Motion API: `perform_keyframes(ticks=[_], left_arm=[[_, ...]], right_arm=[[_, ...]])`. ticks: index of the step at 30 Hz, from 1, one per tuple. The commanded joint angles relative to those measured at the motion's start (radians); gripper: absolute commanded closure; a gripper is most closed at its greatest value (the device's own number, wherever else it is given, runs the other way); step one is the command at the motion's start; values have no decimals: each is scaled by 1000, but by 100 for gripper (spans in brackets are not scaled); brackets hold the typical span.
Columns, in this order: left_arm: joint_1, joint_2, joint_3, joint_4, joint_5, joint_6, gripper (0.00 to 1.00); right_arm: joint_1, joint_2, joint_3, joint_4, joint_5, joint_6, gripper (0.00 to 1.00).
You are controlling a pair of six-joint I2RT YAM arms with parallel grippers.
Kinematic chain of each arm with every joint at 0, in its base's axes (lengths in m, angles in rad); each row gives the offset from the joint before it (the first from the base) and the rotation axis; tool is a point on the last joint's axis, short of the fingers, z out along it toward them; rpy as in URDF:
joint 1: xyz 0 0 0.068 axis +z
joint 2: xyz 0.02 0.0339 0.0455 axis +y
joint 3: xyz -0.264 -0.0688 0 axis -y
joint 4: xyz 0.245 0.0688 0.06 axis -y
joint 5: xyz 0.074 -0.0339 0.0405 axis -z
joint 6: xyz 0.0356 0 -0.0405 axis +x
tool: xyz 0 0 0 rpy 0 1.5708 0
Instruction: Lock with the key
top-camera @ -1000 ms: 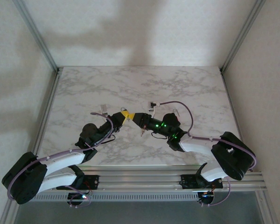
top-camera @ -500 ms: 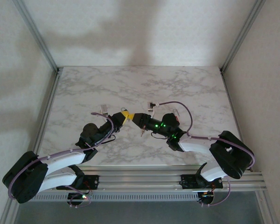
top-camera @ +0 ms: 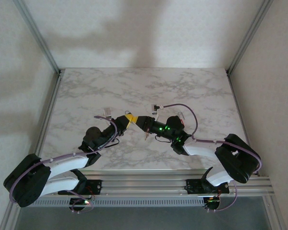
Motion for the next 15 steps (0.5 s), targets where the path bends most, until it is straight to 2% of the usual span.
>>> perform_keyframes(ticks=[1, 10, 15], left_arm=[[-14, -12, -1, 53, 8, 1, 100], [-14, -12, -3, 55, -4, -1, 100], [-14, -23, -1, 40, -20, 5, 100]], right_arm=[[14, 14, 23, 33, 10, -1, 87], [15, 10, 17, 27, 10, 5, 99], [15, 3, 5, 26, 8, 8, 100]])
